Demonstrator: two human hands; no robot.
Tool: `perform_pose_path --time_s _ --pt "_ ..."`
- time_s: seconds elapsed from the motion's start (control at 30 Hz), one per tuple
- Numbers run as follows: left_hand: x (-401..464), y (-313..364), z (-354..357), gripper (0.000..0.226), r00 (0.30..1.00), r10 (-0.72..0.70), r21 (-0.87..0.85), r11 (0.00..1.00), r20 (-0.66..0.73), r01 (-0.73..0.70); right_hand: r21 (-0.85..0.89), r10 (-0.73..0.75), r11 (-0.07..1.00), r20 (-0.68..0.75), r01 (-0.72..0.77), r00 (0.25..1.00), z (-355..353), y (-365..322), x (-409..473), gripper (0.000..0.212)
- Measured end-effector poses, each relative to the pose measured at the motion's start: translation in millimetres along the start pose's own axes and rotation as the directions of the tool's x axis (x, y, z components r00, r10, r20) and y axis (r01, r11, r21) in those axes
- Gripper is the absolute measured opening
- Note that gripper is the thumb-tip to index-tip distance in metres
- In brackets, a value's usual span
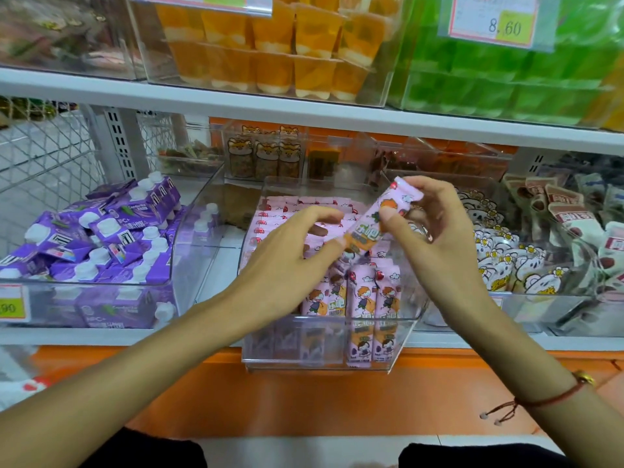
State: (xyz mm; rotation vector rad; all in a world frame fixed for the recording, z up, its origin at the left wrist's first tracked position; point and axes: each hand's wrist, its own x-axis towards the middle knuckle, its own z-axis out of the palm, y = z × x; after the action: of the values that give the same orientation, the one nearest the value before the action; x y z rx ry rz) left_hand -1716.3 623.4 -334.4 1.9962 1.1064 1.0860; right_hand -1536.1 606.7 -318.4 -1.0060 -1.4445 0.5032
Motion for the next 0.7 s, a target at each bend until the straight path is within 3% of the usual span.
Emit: perform_pose_path --time_s 0.17,0.53,0.7 --pt "-0.3 0.0 0.5 0.040 1.000 0.008 -0.044 0.999 -0.017 -0.009 0.221 0.249 0.941 0.055 -0.255 0.967 6.1 3.3 -1.0 0.030" --pt "1.1 -8.3 2.4 0.031 0.998 0.042 -0.012 0.999 -0.053 -0.043 0.227 0.307 0.919 0.108 -0.324 0.946 5.1 4.7 -0.7 0.046" --pt "0.1 -3.9 4.9 0.030 0.999 -0.002 -0.069 0.998 0.049 0.006 0.243 0.282 0.910 0.228 -0.335 0.932 4.9 2.7 -0.3 0.034"
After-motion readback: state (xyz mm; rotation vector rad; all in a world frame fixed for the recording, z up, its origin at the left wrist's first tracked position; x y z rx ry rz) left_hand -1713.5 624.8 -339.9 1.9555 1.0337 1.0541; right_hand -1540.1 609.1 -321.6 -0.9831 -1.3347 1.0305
